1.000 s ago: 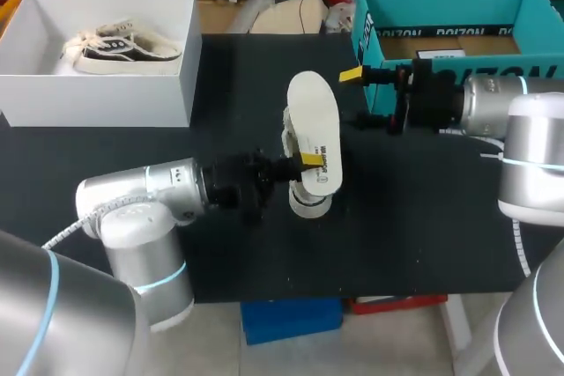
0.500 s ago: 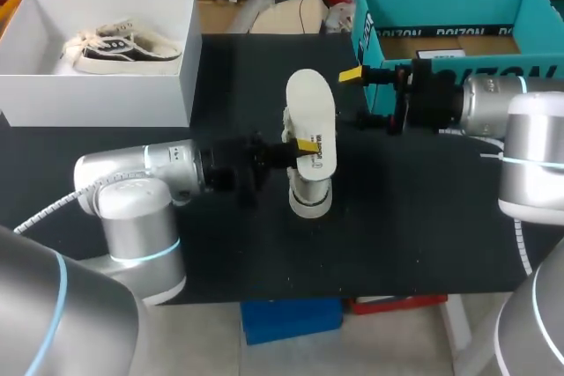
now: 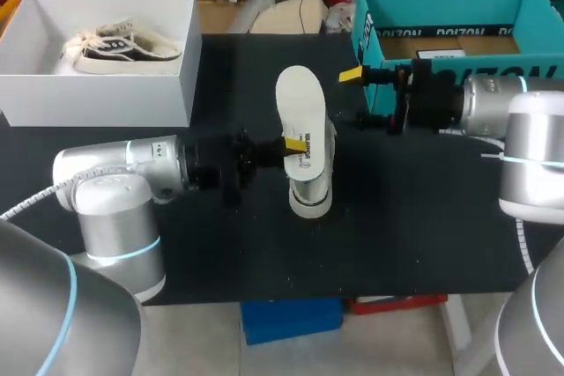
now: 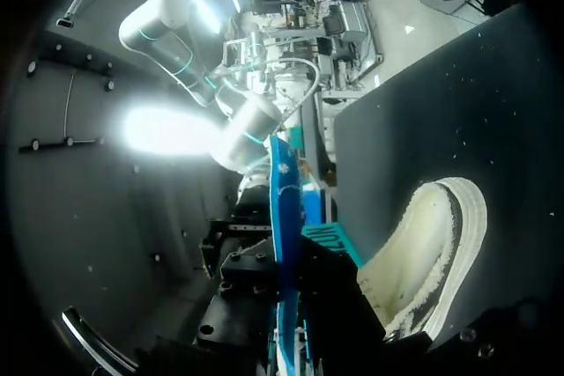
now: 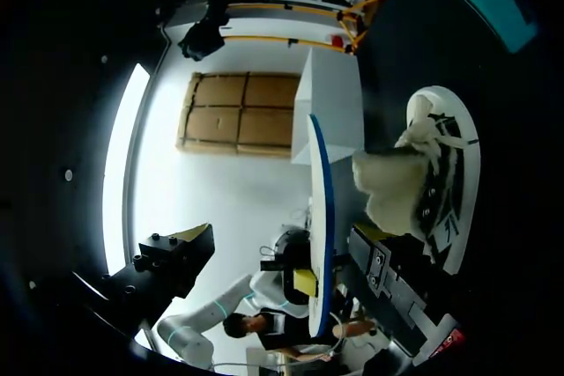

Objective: Take the shoe out of the shoebox, open the shoe tongue, remove and reinsert the insole, then place the shoe into the shoebox

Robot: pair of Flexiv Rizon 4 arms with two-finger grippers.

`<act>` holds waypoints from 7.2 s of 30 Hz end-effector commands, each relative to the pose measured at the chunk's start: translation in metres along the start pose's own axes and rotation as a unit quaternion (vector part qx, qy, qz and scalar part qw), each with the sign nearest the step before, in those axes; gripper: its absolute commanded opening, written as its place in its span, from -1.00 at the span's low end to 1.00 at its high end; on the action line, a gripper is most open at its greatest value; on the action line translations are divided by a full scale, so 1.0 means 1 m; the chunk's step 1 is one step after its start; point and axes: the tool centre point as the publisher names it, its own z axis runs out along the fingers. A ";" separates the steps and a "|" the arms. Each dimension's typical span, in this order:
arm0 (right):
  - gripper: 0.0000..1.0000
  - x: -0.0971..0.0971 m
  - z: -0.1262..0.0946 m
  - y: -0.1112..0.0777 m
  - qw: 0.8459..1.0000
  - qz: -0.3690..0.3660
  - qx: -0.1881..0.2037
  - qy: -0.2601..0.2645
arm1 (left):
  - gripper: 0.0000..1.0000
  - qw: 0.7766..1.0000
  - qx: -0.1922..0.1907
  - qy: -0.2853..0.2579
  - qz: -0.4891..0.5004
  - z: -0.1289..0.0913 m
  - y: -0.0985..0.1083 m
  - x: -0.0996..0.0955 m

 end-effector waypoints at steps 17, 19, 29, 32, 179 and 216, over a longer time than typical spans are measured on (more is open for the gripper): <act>1.00 -0.015 0.014 -0.003 0.996 -0.035 0.080 -0.015 | -1.00 1.000 0.001 0.016 0.003 -0.004 -0.003 -0.002; 1.00 -0.017 0.017 -0.004 0.995 -0.039 0.088 -0.010 | -1.00 1.000 0.001 0.016 0.003 -0.004 -0.003 -0.002; 0.38 -0.027 0.041 -0.009 0.992 -0.034 0.118 -0.014 | -1.00 1.000 0.001 0.016 0.003 -0.004 -0.003 -0.002; 0.02 -0.027 0.045 -0.012 0.992 -0.033 0.123 -0.020 | -1.00 1.000 0.001 0.016 0.003 -0.004 -0.003 -0.002; -1.00 -0.038 0.058 -0.014 0.991 -0.020 0.121 -0.044 | 1.00 0.737 0.068 0.669 0.062 0.003 0.063 -0.056; -1.00 -0.038 0.058 -0.014 0.991 -0.020 0.121 -0.044 | 1.00 0.746 0.056 0.660 0.069 0.006 0.131 -0.060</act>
